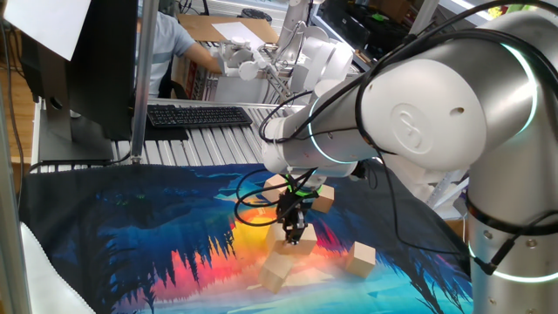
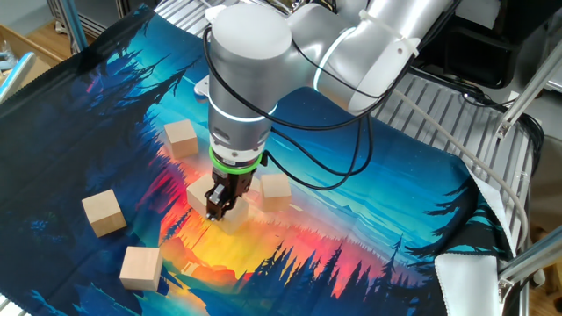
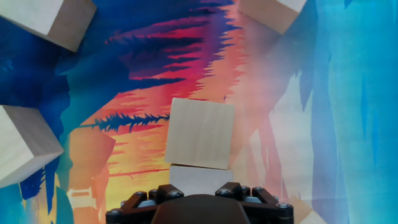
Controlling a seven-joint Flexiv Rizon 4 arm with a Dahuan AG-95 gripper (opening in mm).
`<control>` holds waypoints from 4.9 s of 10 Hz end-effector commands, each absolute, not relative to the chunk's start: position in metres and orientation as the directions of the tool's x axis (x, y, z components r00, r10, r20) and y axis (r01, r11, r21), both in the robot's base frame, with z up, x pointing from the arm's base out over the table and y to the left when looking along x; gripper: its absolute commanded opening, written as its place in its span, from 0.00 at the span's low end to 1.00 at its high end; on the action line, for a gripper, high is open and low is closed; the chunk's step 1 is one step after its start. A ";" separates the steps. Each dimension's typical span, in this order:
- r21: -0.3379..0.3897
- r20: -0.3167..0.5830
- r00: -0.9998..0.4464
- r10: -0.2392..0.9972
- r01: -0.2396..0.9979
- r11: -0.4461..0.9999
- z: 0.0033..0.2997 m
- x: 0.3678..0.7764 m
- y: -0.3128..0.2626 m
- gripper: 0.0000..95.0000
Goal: Stack the blocks into a pyramid shape
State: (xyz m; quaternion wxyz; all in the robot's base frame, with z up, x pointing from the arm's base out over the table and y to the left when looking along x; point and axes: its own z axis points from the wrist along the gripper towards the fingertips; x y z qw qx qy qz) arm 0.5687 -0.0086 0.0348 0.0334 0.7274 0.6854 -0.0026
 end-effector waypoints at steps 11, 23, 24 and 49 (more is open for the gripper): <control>0.025 -0.059 -0.049 0.997 0.998 0.050 0.047 0.568 -0.010 0.80; 0.042 -0.070 -0.032 0.997 0.998 0.035 0.035 0.569 -0.009 0.40; 0.042 -0.071 -0.033 0.997 0.998 0.036 0.035 0.569 -0.009 0.20; 0.047 -0.070 -0.031 0.997 0.998 0.035 0.034 0.574 -0.010 1.00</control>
